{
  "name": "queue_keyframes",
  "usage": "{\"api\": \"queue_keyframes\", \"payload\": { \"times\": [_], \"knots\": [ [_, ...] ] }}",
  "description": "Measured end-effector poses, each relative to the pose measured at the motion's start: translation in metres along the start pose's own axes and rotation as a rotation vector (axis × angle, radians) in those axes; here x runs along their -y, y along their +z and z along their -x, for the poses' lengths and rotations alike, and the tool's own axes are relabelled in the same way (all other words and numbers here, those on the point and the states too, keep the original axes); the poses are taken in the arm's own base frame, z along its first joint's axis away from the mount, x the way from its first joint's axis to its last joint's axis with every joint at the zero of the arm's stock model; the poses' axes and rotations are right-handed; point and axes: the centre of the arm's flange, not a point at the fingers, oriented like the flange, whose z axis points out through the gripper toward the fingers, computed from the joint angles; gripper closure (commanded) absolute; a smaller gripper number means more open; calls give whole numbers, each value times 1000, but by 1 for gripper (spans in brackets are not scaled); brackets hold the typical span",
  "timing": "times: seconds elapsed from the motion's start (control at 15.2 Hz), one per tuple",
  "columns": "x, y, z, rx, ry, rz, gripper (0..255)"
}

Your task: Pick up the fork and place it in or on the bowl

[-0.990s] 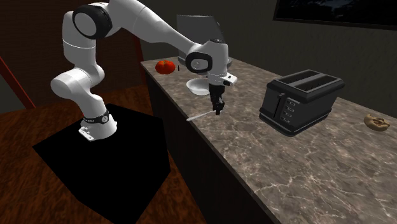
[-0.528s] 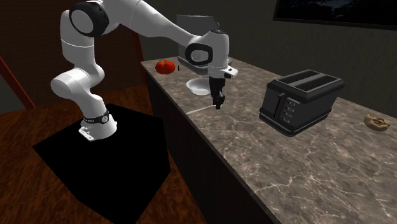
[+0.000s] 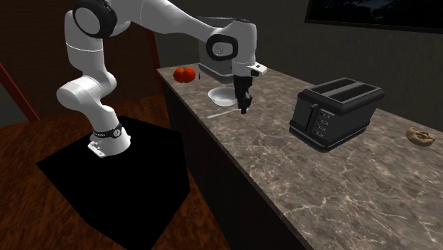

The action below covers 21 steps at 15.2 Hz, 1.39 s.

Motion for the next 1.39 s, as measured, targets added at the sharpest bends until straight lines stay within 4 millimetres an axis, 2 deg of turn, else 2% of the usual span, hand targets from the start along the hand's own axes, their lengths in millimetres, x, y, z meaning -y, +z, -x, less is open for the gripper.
{"api": "queue_keyframes", "payload": {
  "times": [0.66, 0.86, 1.39],
  "knots": [
    [0, -51, -3, 0, 0, 0, 255],
    [27, -57, -2, 0, 0, 0, 255],
    [133, -59, -2, 0, -1, 0, 255]
  ]
}}
